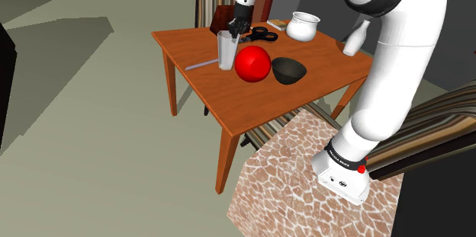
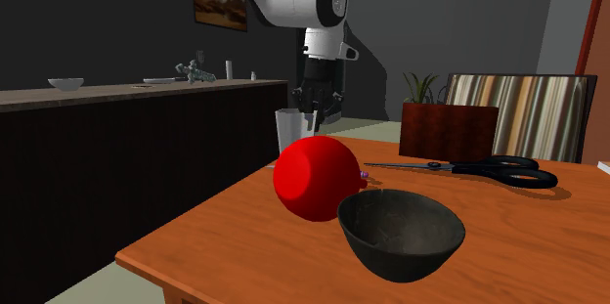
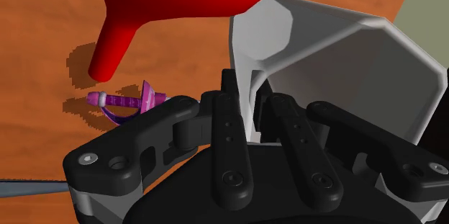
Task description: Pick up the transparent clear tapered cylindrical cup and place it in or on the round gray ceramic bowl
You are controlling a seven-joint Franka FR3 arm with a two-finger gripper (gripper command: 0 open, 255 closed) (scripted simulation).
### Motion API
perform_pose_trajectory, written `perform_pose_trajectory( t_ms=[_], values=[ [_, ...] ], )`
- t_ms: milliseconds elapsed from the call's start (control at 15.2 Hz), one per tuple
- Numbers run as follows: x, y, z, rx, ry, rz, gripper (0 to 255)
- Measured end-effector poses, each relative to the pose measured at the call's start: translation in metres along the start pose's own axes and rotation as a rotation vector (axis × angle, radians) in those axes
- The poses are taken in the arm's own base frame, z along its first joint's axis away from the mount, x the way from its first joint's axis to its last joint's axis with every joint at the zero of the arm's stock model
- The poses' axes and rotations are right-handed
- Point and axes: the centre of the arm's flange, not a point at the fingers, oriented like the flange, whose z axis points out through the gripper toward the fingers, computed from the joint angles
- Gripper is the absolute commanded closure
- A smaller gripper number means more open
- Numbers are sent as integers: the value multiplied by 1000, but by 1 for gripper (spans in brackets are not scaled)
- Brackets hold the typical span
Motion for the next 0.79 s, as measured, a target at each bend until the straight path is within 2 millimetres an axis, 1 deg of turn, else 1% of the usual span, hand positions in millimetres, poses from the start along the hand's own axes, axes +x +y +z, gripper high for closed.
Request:
perform_pose_trajectory(
  t_ms=[792],
  values=[
    [0,-8,-61,0,0,0,255]
  ],
)
